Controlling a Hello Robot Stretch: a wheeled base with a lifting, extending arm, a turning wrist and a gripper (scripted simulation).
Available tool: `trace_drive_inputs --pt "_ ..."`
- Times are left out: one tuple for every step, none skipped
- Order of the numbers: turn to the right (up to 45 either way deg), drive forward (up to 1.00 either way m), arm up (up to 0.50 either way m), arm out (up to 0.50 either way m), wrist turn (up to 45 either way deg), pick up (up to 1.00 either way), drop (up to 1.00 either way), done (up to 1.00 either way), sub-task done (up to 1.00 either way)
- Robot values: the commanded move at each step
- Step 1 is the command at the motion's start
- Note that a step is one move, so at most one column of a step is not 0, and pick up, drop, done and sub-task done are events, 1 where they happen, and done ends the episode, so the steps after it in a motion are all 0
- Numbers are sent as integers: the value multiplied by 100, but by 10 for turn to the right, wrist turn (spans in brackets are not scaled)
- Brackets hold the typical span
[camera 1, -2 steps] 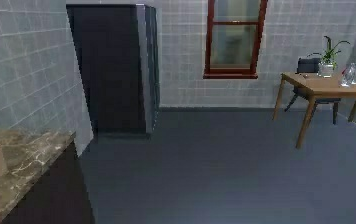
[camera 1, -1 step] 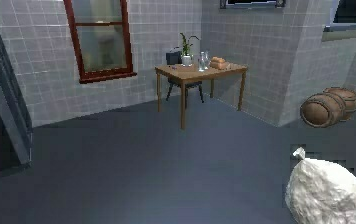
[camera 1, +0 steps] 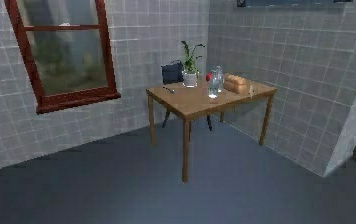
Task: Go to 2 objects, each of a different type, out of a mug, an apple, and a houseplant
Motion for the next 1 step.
trace_drive_inputs --pt "30 0 0 0 0 0 0 0 0"
